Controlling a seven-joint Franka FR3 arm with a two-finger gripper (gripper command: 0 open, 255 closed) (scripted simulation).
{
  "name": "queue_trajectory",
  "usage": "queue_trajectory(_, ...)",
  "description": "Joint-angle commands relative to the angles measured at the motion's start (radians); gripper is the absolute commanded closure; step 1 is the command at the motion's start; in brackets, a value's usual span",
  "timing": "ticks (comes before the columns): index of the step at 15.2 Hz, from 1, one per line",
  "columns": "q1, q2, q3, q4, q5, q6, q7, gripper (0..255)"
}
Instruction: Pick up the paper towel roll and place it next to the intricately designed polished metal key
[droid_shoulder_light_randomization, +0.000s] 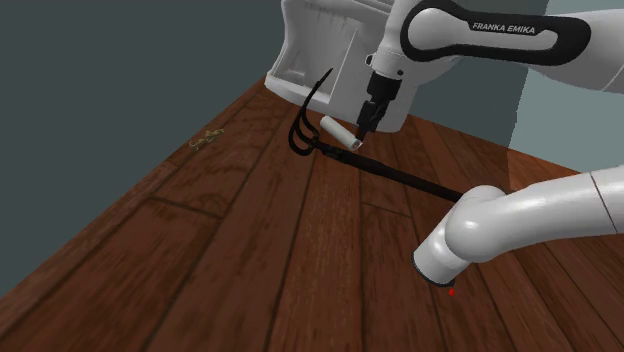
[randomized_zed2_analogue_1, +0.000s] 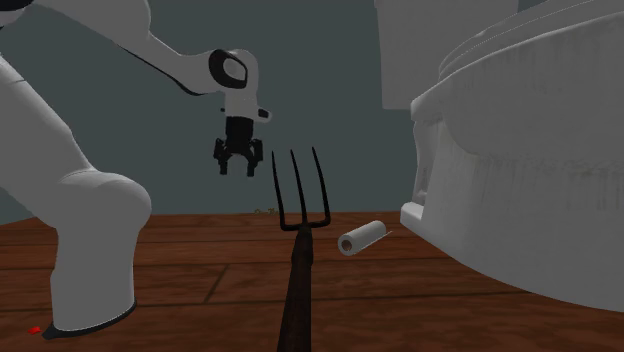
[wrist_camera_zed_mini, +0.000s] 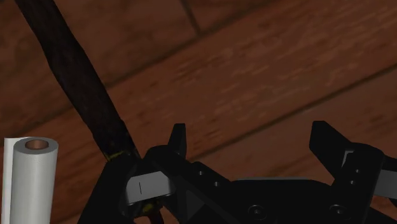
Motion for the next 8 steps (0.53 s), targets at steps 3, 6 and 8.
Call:
queue_trajectory(3, -0.033, 0.103, -0.031, 0.013, -0.047, 0.104, -0.029, 0)
queue_trajectory(6, -0.057, 0.186, -0.055, 0.036, -0.079, 0.174, -0.049, 0)
queue_trajectory(8, -0.072, 0.243, -0.071, 0.058, -0.098, 0.218, -0.062, 0)
